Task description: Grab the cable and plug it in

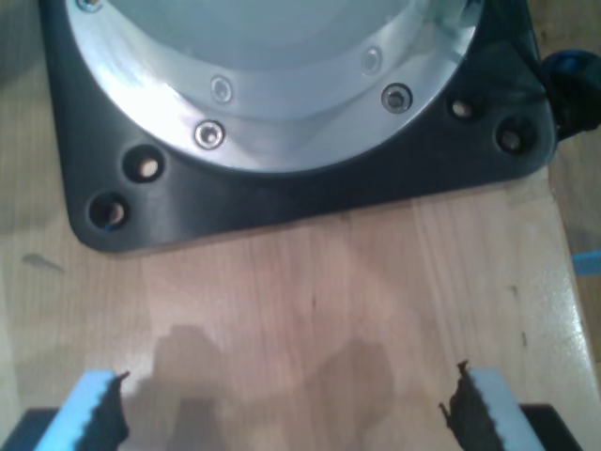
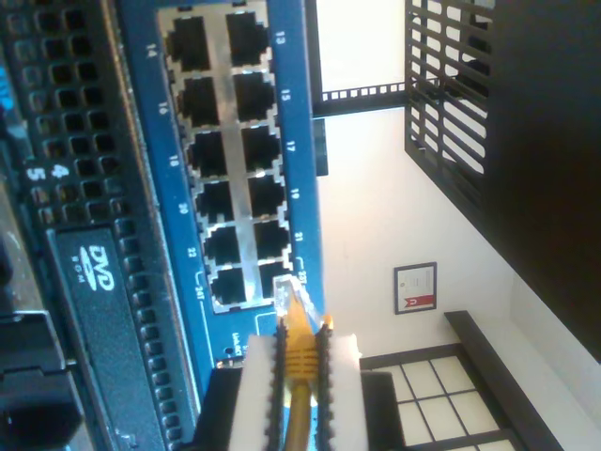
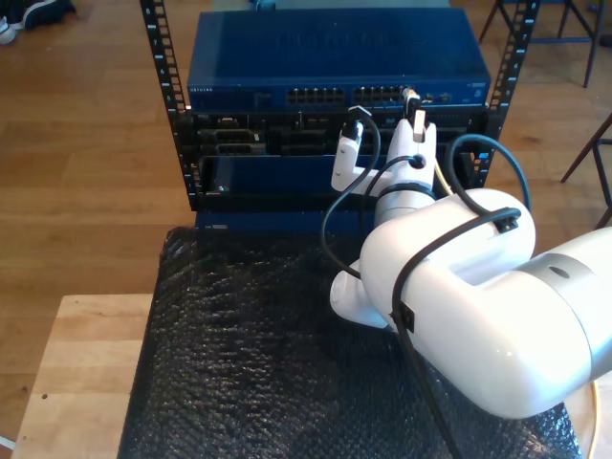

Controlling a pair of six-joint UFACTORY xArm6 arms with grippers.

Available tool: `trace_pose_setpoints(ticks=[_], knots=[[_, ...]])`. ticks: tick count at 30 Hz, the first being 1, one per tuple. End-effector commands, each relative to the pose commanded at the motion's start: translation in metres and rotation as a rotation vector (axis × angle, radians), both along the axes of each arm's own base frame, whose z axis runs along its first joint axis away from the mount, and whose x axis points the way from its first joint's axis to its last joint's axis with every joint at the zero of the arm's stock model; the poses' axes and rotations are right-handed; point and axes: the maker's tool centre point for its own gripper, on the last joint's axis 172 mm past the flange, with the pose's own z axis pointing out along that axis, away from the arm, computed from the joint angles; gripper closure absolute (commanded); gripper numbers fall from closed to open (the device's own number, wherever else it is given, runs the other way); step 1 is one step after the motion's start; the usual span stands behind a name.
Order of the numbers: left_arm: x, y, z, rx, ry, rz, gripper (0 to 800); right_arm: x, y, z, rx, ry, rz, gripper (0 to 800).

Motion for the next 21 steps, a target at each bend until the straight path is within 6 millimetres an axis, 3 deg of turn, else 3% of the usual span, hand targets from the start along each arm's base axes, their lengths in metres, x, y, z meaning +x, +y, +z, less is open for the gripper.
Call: trace_pose_setpoints(ticks=[21], knots=[[0.0000,0.0000,0.0000,0.000,0.000,0.000,0,0.0053,0.0035,-0.0029,0.002,0.002,0.008,800]])
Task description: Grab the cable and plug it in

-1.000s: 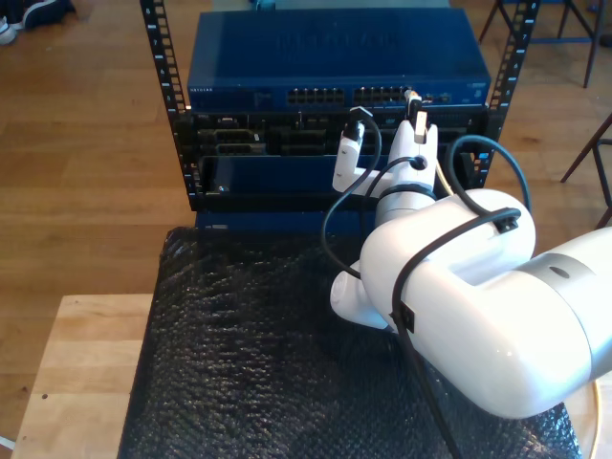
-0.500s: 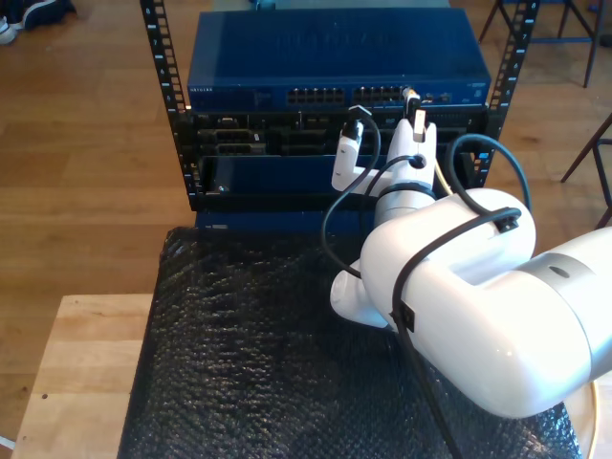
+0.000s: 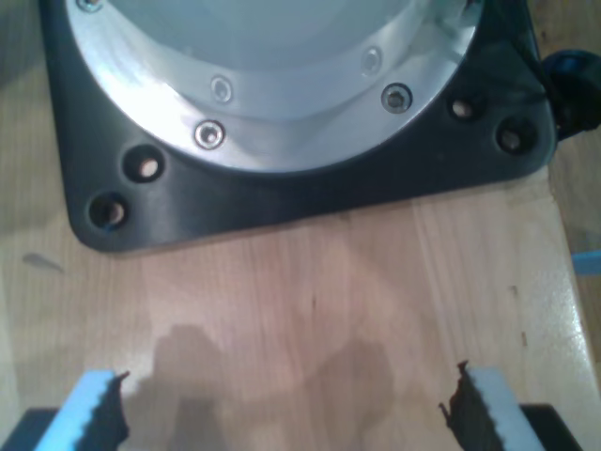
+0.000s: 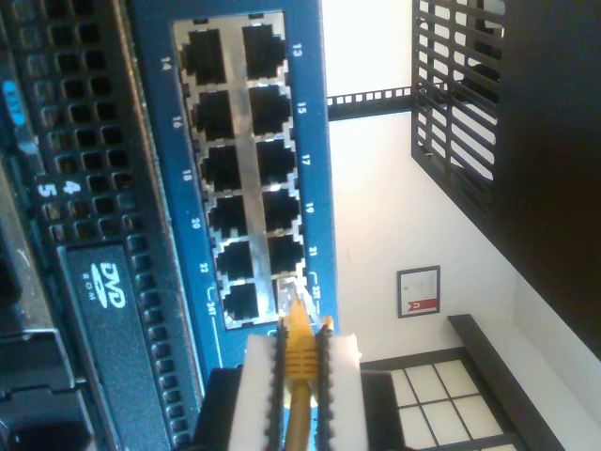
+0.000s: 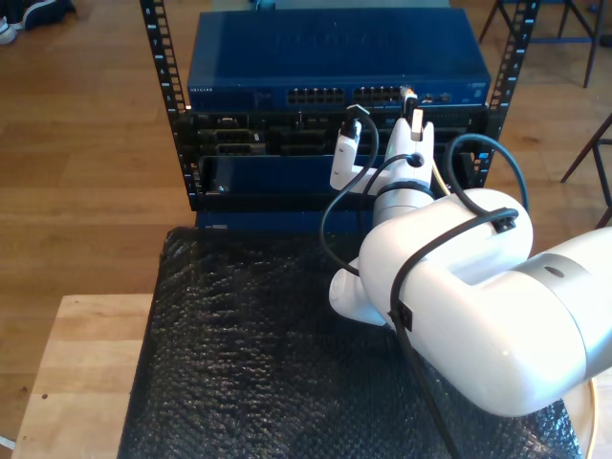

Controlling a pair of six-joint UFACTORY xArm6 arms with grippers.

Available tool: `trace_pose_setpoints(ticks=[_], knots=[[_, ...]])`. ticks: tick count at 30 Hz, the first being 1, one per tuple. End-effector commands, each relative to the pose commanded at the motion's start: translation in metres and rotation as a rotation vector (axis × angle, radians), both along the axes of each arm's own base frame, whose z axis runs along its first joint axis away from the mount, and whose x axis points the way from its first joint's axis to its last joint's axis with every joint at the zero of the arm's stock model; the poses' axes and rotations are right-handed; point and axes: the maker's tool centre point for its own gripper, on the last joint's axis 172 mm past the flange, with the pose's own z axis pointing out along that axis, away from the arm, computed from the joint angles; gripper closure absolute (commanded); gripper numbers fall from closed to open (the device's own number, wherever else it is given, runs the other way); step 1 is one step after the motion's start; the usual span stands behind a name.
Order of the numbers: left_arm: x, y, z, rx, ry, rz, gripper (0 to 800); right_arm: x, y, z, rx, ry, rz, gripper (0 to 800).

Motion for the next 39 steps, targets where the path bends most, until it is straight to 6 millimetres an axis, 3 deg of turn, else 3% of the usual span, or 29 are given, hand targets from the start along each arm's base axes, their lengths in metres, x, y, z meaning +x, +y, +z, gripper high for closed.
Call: trace_pose_setpoints(ticks=[39], knots=[[0.0000,0.0000,0.0000,0.000,0.000,0.000,0,0.0063,-0.0013,0.0007,0.011,-0.004,0.003,800]])
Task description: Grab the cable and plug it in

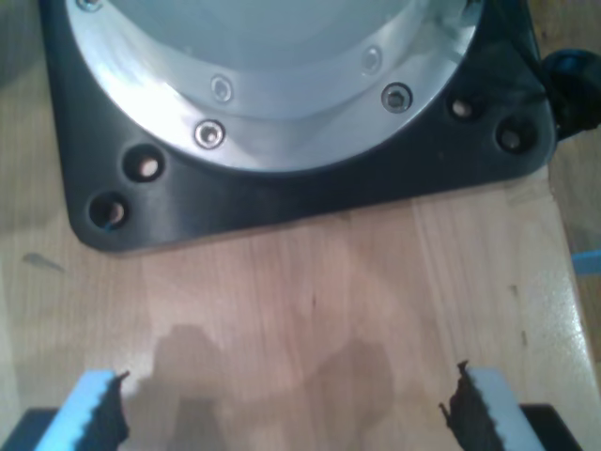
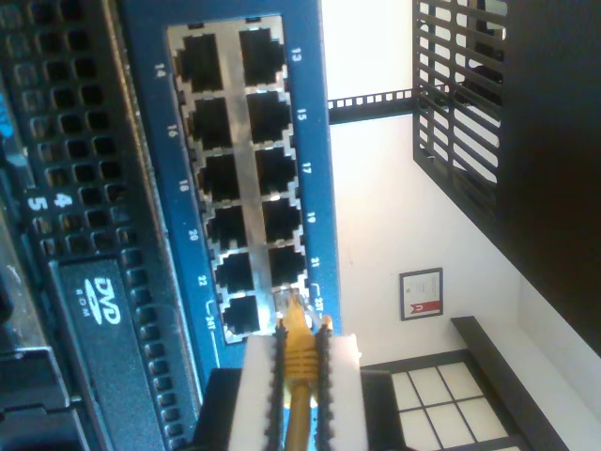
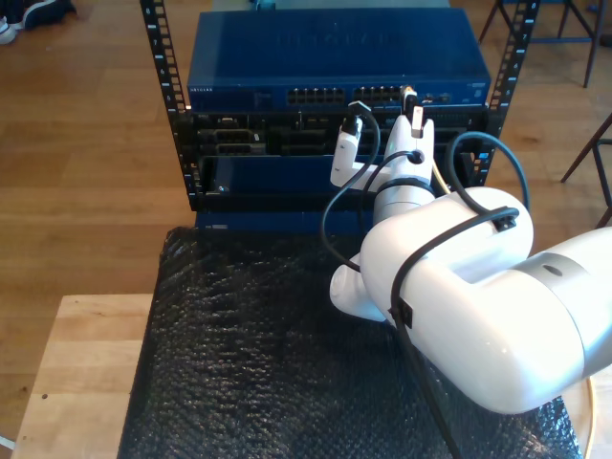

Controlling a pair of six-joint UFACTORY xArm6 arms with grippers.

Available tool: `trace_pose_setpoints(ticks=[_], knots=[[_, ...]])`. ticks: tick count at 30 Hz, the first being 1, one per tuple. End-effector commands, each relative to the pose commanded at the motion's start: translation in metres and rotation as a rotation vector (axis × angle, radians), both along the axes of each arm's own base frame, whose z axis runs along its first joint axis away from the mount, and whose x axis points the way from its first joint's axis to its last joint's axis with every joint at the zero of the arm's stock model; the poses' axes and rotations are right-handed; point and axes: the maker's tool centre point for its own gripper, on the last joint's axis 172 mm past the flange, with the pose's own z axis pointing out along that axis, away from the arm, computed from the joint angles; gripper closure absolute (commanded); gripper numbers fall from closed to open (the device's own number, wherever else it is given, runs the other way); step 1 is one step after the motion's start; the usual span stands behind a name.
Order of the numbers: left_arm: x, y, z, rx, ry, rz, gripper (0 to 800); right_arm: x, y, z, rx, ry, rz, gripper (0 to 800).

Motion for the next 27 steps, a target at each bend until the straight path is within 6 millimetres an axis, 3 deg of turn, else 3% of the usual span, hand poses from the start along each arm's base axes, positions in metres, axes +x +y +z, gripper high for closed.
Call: trace_pose_setpoints(ticks=[23,27], knots=[[0.0000,0.0000,0.0000,0.000,0.000,0.000,0,0.0044,0.0015,-0.0033,-0.007,0.003,0.012,800],[0.0000,0.0000,0.0000,0.000,0.000,0.000,0,0.0081,0.0015,0.0056,0.001,-0.016,0.010,800]])
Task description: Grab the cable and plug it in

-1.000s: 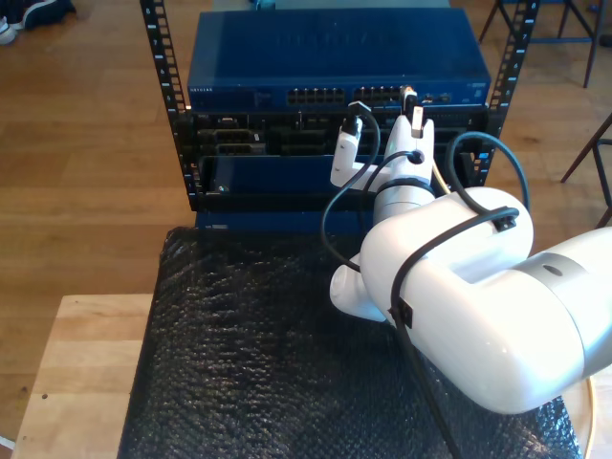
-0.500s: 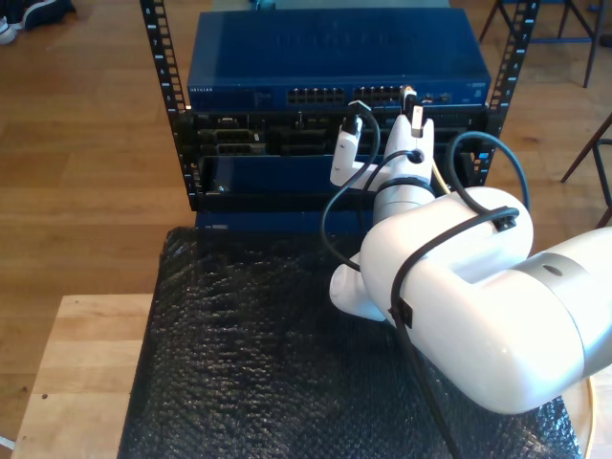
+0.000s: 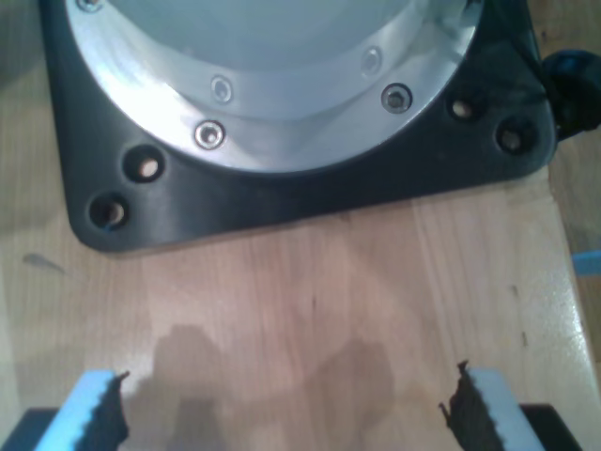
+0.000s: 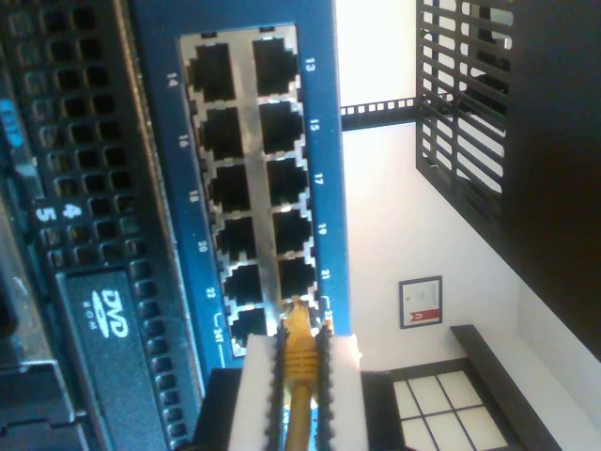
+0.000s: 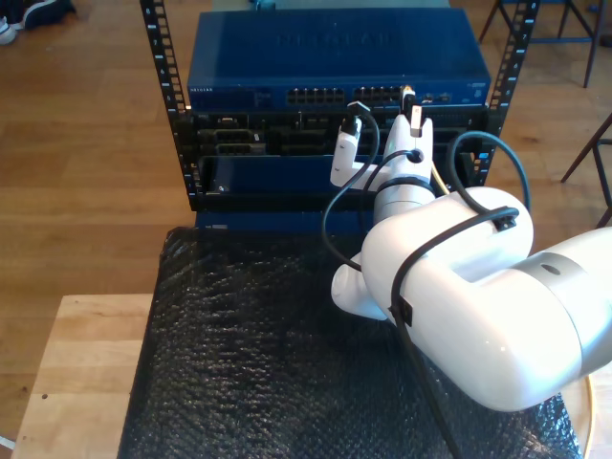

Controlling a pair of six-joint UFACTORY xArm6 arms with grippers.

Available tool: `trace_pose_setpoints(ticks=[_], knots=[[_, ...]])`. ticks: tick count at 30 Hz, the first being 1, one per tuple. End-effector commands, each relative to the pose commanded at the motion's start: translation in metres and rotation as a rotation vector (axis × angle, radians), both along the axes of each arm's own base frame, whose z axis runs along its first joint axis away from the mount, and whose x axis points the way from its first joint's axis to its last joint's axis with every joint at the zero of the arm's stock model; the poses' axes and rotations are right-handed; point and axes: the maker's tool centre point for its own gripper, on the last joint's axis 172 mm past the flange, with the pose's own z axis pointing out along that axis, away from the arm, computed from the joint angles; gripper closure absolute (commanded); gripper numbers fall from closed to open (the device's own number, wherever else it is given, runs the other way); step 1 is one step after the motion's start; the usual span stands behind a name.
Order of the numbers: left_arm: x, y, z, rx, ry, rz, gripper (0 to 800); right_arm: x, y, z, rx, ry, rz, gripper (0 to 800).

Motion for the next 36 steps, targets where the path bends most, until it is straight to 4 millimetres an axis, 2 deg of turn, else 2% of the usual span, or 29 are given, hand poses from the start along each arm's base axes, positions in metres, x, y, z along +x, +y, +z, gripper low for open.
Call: trace_pose_setpoints(ticks=[13,14,16,21,31,36], knots=[[0.000,0.000,0.000,0.000,0.000,0.000,0,0.001,-0.004,-0.003,0.000,0.003,-0.006,800],[0.000,0.000,0.000,0.000,0.000,0.000,0,0.001,-0.004,-0.003,-0.002,0.002,-0.005,767],[0.000,0.000,0.000,0.000,0.000,0.000,0,0.001,-0.002,-0.003,-0.005,0.005,-0.002,646],[0.000,0.000,0.000,0.000,0.000,0.000,0,-0.002,-0.005,-0.014,-0.014,0.039,0.001,503],[0.000,0.000,0.000,0.000,0.000,0.000,0,-0.010,0.006,-0.005,-0.003,0.091,0.038,459],[0.000,0.000,0.000,0.000,0.000,0.000,0,-0.018,0.002,-0.004,-0.001,0.133,0.046,429]])
